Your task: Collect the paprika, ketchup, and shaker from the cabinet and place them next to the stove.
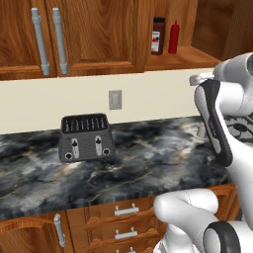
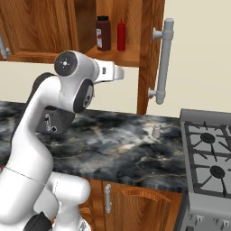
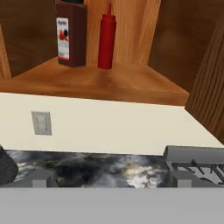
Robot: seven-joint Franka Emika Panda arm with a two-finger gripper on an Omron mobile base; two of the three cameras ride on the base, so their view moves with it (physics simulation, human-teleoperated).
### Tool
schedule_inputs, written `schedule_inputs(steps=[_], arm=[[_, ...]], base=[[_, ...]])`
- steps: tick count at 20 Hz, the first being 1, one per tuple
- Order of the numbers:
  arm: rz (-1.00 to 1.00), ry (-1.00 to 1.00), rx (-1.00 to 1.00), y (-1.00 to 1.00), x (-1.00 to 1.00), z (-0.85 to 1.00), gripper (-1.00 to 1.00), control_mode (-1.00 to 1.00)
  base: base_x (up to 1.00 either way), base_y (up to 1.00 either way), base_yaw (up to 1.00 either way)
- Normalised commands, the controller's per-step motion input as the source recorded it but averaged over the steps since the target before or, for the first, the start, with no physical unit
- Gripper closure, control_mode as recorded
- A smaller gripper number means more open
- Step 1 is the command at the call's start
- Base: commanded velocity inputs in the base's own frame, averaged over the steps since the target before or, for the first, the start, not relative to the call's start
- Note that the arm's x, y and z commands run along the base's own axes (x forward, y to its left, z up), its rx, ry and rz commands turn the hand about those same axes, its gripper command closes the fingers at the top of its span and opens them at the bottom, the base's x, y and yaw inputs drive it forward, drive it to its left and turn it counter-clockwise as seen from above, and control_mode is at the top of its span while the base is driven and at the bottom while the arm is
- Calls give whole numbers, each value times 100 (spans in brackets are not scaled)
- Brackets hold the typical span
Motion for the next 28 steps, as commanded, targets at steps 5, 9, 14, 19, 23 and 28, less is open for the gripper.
schedule_inputs(steps=[5, 9, 14, 19, 23, 28], arm=[[4, -6, 0, 23, -2, 22, -100, -100], [0, -8, 1, 2, -3, 24, -100, -100], [0, -7, 0, 2, 0, 47, -100, -100], [0, -2, 0, 2, 2, 23, -100, -100], [0, 0, 0, 16, 25, 15, -100, -100], [0, 0, 0, 25, 32, 1, -100, -100]], base=[[0, 0, 0], [0, 0, 0], [0, 0, 0], [0, 0, 0], [0, 0, 0], [0, 0, 0]])
